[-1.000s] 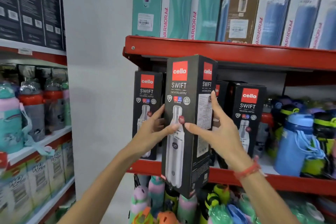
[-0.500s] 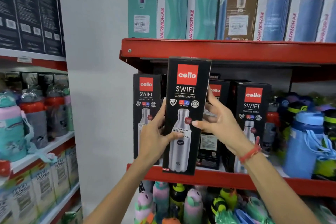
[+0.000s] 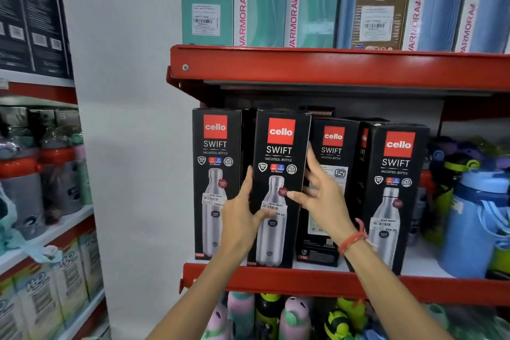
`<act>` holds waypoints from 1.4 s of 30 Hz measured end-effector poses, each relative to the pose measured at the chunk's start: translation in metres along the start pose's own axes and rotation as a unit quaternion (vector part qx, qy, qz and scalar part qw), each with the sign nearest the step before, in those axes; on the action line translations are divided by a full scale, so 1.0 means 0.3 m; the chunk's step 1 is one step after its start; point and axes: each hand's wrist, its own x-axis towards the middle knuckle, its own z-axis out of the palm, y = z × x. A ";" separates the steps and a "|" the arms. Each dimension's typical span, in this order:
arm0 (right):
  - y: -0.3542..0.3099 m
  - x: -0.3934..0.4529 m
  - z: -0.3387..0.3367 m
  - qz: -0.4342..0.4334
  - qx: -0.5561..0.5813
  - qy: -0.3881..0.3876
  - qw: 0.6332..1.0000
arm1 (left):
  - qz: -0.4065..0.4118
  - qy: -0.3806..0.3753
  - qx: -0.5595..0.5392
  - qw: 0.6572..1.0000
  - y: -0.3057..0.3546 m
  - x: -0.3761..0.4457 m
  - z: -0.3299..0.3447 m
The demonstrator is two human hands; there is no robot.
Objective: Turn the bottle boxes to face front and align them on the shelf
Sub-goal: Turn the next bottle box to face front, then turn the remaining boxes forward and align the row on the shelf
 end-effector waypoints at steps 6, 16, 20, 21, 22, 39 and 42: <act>0.025 0.012 0.055 -0.020 -0.094 0.103 0.990 | -0.014 0.012 0.087 0.996 0.012 0.007 0.010; 0.079 0.033 0.059 -0.045 -0.156 0.087 0.983 | -0.044 0.017 0.089 0.995 0.060 -0.017 0.024; 0.072 -0.004 0.032 -0.096 -0.219 0.161 0.958 | -0.052 0.017 0.114 0.992 0.063 -0.026 0.031; 0.074 -0.010 0.025 -0.108 -0.257 0.213 0.936 | -0.054 0.020 0.126 0.990 0.064 -0.028 0.032; 0.078 -0.011 0.023 -0.099 -0.304 0.256 0.912 | -0.057 0.022 0.136 0.989 0.063 -0.031 0.032; -0.060 -0.081 -0.107 0.065 -0.336 0.172 0.924 | 0.125 0.077 0.069 0.987 0.187 -0.094 0.013; -0.125 -0.133 -0.190 0.049 -0.298 0.123 0.945 | 0.072 -0.015 -0.008 0.997 0.235 -0.100 0.013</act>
